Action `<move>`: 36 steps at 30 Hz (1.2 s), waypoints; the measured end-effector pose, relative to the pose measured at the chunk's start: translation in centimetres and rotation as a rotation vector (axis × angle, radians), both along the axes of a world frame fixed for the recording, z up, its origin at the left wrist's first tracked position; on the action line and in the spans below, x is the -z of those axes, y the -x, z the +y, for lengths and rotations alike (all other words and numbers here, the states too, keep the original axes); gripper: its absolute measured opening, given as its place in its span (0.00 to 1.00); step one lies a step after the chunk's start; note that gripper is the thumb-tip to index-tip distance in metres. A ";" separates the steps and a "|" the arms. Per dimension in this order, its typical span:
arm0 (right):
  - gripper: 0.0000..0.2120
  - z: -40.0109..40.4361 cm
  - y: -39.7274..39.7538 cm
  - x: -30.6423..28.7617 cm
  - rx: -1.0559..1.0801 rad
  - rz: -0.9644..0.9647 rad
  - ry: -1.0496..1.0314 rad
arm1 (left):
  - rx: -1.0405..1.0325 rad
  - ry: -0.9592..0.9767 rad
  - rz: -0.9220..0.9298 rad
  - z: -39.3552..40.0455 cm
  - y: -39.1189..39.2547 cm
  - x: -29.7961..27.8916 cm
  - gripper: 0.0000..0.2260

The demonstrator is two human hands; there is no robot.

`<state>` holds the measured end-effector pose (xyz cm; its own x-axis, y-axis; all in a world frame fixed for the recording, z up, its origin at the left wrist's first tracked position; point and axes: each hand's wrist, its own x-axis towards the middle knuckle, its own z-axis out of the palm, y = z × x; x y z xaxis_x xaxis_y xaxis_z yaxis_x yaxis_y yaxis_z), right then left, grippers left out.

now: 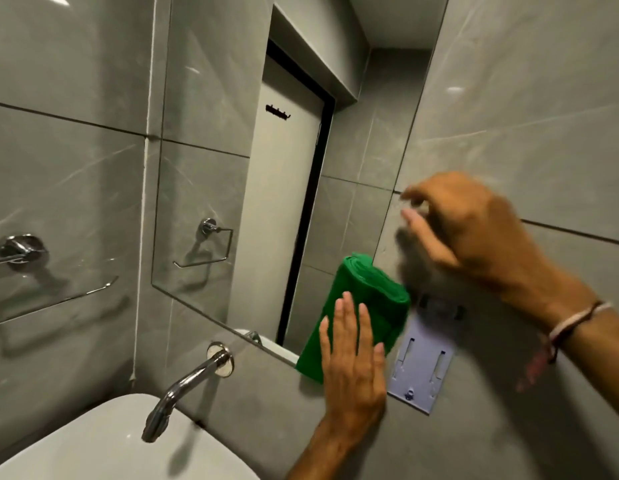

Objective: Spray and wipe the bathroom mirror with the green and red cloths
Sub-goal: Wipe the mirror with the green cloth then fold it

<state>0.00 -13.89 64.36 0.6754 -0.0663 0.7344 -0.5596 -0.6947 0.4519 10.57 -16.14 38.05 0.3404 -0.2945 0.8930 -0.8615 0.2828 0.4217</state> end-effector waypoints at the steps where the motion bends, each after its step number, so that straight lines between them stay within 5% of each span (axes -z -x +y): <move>1: 0.19 0.6 0.1 0.5 0.009 0.086 -0.122 | 0.024 0.021 -0.058 0.0 0.0 -1.4 0.29; 6: 0.30 1.5 0.5 2.6 0.124 0.124 -0.441 | 0.127 0.159 -0.101 0.2 -1.0 -4.9 0.33; 12: 0.09 1.7 0.2 2.3 0.108 -0.107 -0.570 | 0.332 0.171 -0.001 3.3 -3.1 -6.9 0.37; 15: 0.04 2.9 1.8 1.0 -0.043 -0.305 -0.689 | 0.371 0.001 0.130 5.7 -5.5 -10.2 0.36; 18: 0.05 3.9 5.0 0.6 -0.120 -0.499 -0.779 | 0.692 -0.254 0.152 6.9 -7.0 -13.2 0.29; 23: 0.08 5.6 12.4 5.6 -0.247 -0.887 -1.090 | 1.121 -0.340 0.412 7.8 -4.8 -13.3 0.20; 26: 0.06 6.5 16.4 12.3 -0.238 -1.083 -1.288 | 1.287 -0.458 0.661 7.9 -2.0 -9.5 0.21; 29: 0.08 7.5 19.4 20.4 -0.132 -1.257 -1.440 | 1.230 -0.653 0.826 8.3 1.0 -3.4 0.20; 35: 0.15 13.0 22.5 40.4 0.231 -1.630 -1.875 | 1.038 -1.302 1.156 11.4 4.7 13.5 0.16; 36: 0.15 15.5 24.2 49.2 0.396 -1.749 -2.014 | 0.998 -1.522 1.212 12.1 7.0 22.2 0.17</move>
